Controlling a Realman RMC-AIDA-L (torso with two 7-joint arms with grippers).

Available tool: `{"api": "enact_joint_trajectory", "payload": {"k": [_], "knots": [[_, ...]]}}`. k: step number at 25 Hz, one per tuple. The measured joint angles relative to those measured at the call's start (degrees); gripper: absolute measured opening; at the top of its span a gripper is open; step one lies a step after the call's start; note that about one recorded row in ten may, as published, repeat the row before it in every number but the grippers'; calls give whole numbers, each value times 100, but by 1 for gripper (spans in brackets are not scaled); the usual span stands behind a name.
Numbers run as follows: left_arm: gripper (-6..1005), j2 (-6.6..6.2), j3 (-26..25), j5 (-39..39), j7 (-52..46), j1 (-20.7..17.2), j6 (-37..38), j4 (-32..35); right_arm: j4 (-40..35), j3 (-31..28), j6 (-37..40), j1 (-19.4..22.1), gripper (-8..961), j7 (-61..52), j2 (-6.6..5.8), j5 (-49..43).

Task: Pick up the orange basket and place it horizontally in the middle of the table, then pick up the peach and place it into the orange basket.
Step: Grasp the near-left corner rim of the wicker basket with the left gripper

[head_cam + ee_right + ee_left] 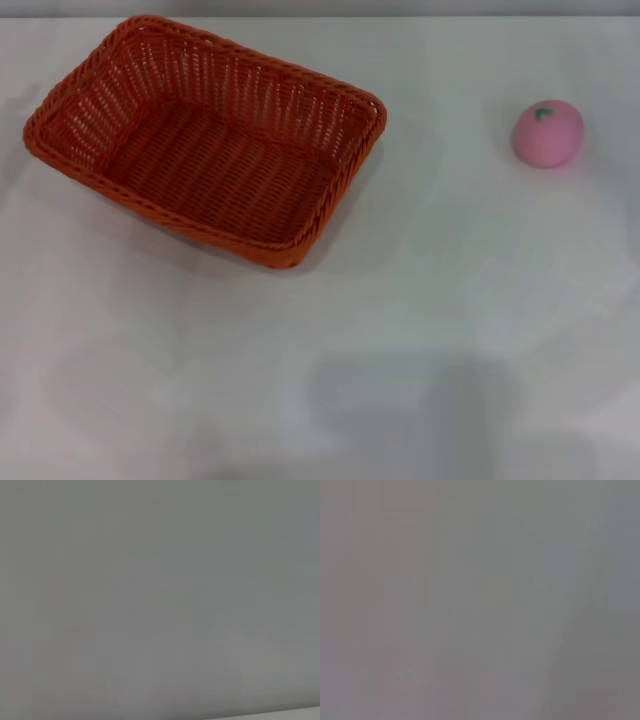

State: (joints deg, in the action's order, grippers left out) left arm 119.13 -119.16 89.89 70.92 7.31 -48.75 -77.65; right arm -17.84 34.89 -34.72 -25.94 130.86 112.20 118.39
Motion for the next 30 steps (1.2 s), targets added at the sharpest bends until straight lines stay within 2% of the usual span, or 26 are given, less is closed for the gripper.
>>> {"api": "enact_joint_trajectory", "payload": {"k": [8,16,21,23,24,25,30], "knots": [[453,-44,-88,2037,-2243,251,-92,-527,0,0,0,1,857,2,-6,0],[454,-90,-776,3620,-3848,869,-1415,-852,0,6,0,14,856,1,-14,0],[454,-243,-1014,4432,-4510,1319,-2053,-877,0,66,0,51,856,-33,-22,0],[454,-358,-1108,4595,-4730,1492,-2327,-878,0,76,1,71,856,-44,-28,0],[454,-455,-1171,4700,-4871,1628,-2563,-878,0,77,1,101,856,-46,-29,0],[454,-455,-1171,4700,-4871,1628,-2563,-878,0,77,1,101,856,-46,-29,0],[453,-697,-1343,4989,-5137,2079,-3258,-850,0,85,1,131,857,-56,-26,0]]}}
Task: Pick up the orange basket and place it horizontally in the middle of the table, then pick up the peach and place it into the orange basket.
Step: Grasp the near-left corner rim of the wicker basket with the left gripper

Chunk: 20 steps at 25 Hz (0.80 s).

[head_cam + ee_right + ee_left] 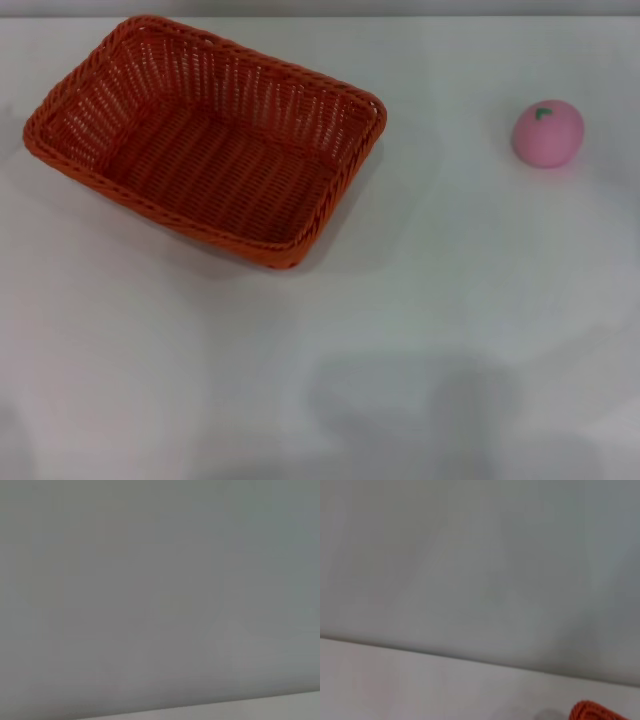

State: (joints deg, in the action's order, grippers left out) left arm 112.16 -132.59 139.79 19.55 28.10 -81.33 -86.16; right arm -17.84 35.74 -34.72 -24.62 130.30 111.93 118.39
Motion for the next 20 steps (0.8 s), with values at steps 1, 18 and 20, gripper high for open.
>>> {"api": "enact_joint_trajectory", "payload": {"k": [1,18,20], "knots": [[453,-35,-20,76,-43,90,-119,6,0,4,0,0,857,0,0,0],[466,-548,-57,2059,-175,1727,-1089,663,15,143,303,-10,857,-5,36,0],[473,-574,-51,2193,-139,1865,-1090,852,14,146,308,-13,857,-5,41,0]]}}
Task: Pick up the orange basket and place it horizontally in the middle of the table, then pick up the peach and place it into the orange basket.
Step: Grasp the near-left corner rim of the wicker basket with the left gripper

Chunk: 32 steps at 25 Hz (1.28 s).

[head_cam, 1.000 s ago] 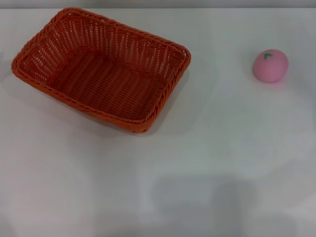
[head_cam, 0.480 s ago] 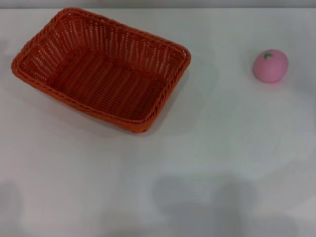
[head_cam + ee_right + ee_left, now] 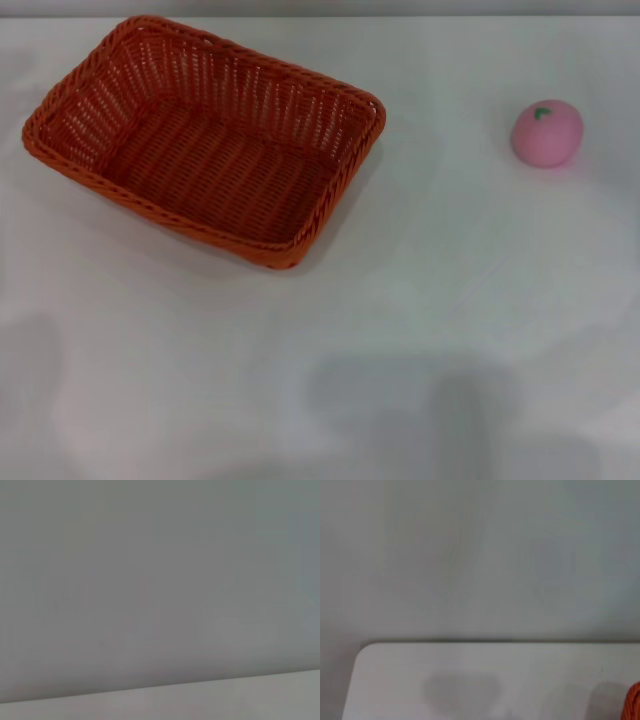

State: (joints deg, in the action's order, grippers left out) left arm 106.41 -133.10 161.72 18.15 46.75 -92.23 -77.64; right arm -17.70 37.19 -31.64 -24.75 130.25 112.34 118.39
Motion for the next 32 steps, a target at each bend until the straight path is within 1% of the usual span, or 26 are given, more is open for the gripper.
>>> {"api": "enact_joint_trajectory", "payload": {"k": [4,6,7,8,10,14,19,22,26,27,28,32], "knots": [[486,-14,61,55,276,170,63,197,12,12,0,-52,857,0,8,0],[549,-14,81,57,391,289,148,297,22,18,1,-62,856,-2,13,0],[580,-17,142,57,448,429,224,439,26,20,4,-64,856,-4,16,0],[611,-17,142,57,448,429,224,439,32,35,12,-67,856,-4,16,0],[674,-27,234,58,503,564,271,625,42,82,77,-81,856,-6,17,0],[675,-24,416,59,559,780,349,1052,46,133,140,-84,856,-8,43,0],[675,49,545,61,563,890,495,1419,40,148,149,-51,856,-9,70,0],[676,119,644,60,562,953,519,1568,43,148,150,-45,856,-9,70,0],[676,281,769,57,559,976,520,1607,49,148,150,-54,857,-9,69,0],[676,281,769,57,559,976,520,1607,50,148,150,-55,857,-9,70,0],[676,367,793,56,549,958,498,1617,53,148,150,-53,857,-9,72,0],[677,487,807,54,553,884,458,1642,56,148,150,-35,857,-16,74,0]]}}
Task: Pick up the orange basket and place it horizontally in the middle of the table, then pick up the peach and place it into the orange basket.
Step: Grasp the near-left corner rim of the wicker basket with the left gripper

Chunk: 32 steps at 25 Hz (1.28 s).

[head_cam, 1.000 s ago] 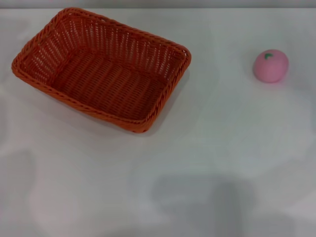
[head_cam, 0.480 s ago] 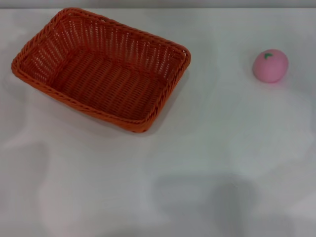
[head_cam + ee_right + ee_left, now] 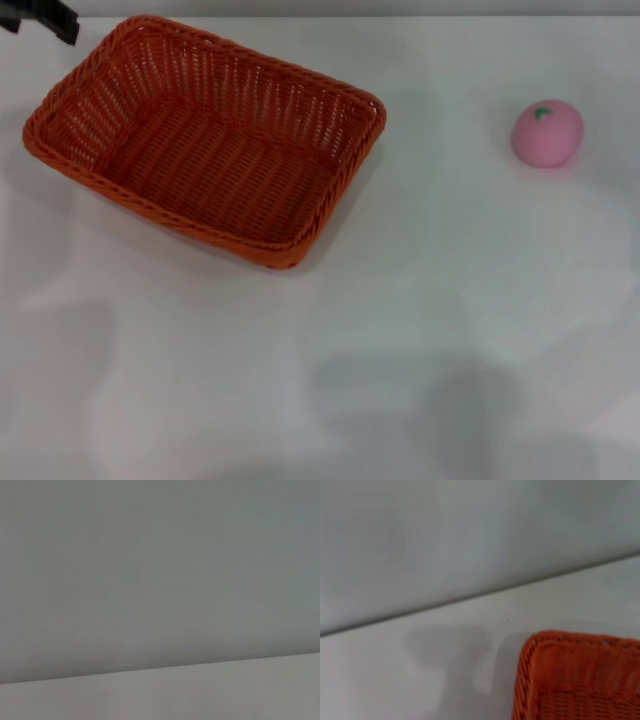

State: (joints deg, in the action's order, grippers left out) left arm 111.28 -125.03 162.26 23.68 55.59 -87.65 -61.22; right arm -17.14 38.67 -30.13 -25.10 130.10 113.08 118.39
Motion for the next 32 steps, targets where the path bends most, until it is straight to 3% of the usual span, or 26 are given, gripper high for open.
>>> {"api": "enact_joint_trajectory", "payload": {"k": [5,13,32], "knots": [[678,25,45,-2,6,-185,-12,42,1,0,-1,21,857,-75,3,0],[679,-60,205,-1,1,-368,-209,174,0,1,-1,34,856,-88,12,0],[681,-410,359,8,-198,-70,-393,374,1,141,1,59,857,-216,35,0]]}}
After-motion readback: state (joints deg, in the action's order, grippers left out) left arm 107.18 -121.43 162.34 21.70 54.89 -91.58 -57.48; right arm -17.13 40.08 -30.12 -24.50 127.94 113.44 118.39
